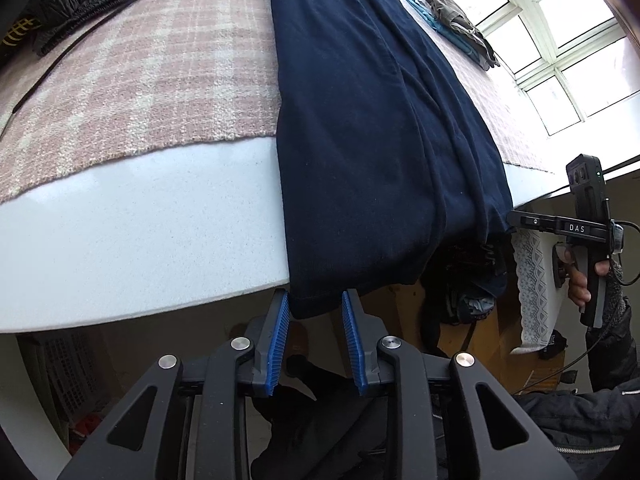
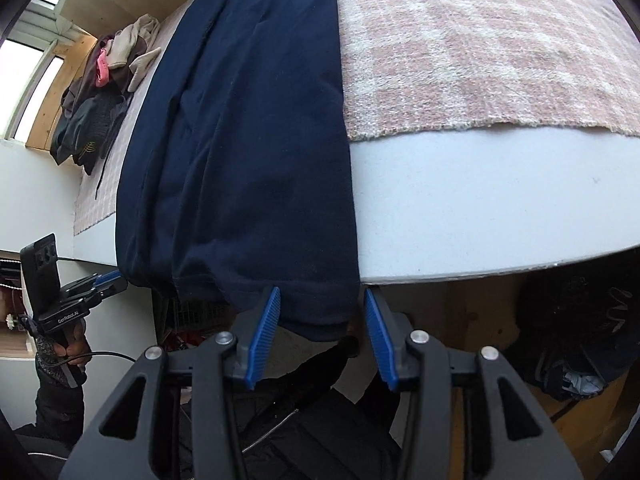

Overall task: Fold clothes
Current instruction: 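Grasp the navy garment hem with the left tool while the right tool grasps its waist end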

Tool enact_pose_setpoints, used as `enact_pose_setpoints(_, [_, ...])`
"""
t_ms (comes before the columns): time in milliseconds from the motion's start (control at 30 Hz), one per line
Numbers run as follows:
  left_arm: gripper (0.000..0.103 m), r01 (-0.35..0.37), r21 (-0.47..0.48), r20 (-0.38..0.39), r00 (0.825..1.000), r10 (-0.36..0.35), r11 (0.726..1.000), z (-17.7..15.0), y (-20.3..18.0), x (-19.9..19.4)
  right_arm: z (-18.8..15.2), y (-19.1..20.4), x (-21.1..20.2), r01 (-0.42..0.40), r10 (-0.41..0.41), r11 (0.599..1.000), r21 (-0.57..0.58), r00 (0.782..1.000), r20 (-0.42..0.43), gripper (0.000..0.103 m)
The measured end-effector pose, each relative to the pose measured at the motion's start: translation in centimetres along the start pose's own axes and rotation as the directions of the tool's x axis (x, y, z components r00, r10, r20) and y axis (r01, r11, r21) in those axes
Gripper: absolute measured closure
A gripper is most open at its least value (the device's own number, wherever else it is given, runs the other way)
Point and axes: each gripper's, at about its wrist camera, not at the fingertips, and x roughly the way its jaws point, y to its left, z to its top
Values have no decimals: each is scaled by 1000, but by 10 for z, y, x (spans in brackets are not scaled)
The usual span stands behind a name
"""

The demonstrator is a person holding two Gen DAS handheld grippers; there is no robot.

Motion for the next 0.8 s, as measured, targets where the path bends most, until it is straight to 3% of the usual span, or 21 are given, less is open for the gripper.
enact_pose_setpoints(267, [77,35,-5,-28,999,-35,999,3,-5,9,2,7,15,-29,28,1000,-4,999,-41,62])
enact_pose_setpoints(433, [77,11,0,-30,999,-11,1000,-5,-7,-1,-4,16,-4,80,-84,995,-56,993,-81,61])
enact_pose_setpoints(533, [77,-28,20,13,1000,27,999,-12,-23,-18,9,35,-41,64,-63,994,-93,998,7,61])
enact_pose_setpoints(633, [77,-46,49,71,997,42,998,-14,-49,-29,54,68,-58,26,-13,988,-153,997,82,60])
enact_pose_setpoints(733, [75,-74,120,123,991,59,990,-6,-87,-22,120,111,-49,68,-31,957,-282,991,132,60])
enact_pose_setpoints(800, [75,-147,156,144,982,125,977,3,-109,-8,172,131,-30,40,0,942,-334,993,120,60])
